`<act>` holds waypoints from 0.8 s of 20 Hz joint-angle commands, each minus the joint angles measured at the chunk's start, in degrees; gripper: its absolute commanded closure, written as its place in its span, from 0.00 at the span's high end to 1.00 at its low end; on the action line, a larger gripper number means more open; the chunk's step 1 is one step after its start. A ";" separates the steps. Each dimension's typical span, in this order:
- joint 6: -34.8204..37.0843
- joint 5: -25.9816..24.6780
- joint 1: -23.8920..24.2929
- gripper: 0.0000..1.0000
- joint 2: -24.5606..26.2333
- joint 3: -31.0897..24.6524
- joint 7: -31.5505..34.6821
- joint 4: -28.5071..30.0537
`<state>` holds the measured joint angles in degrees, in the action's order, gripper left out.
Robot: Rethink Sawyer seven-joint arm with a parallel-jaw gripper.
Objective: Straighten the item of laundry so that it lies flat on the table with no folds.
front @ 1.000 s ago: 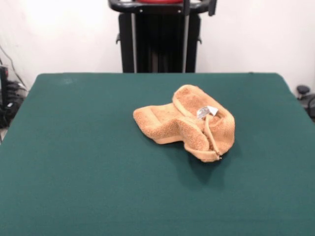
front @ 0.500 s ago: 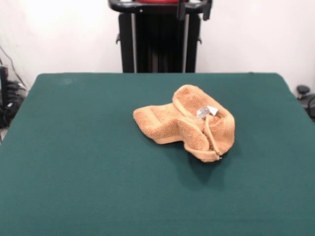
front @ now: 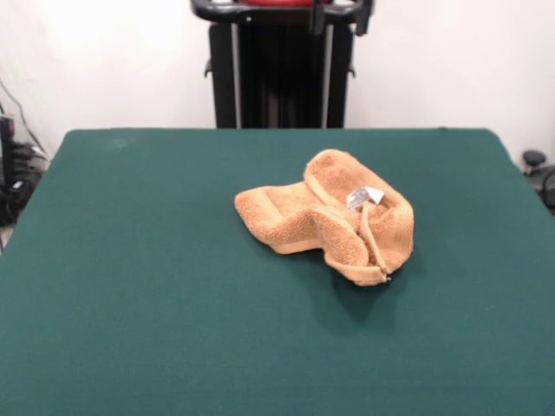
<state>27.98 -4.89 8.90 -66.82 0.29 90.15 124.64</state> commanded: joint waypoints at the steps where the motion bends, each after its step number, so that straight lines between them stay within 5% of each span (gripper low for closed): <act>1: -2.00 -1.42 -0.34 1.00 3.29 -3.53 5.34 1.17; 16: -8.63 -3.31 0.47 1.00 8.46 -3.61 6.00 0.95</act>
<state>25.91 -4.89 9.27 -65.75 0.28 90.15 124.63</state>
